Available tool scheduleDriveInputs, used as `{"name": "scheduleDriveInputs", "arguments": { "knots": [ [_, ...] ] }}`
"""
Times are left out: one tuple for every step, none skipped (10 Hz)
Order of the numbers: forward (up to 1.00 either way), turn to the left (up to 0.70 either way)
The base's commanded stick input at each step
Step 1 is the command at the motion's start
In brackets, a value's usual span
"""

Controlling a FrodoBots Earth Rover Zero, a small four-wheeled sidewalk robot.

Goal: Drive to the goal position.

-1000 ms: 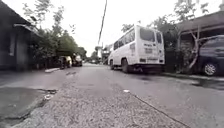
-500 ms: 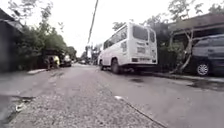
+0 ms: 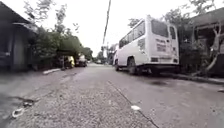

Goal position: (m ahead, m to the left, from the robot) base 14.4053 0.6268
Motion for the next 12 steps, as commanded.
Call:
{"name": "scheduleDriveInputs", "arguments": {
  "knots": [
    [0.85, 0.27],
    [0.85, 0.27],
    [0.85, 0.27],
    [0.85, 0.27],
    [0.85, 0.16],
    [0.85, 0.0],
    [0.85, -0.08],
    [0.85, -0.26],
    [0.85, -0.27],
    [0.85, -0.27],
    [0.85, -0.27],
    [0.85, -0.27]
  ]
}}
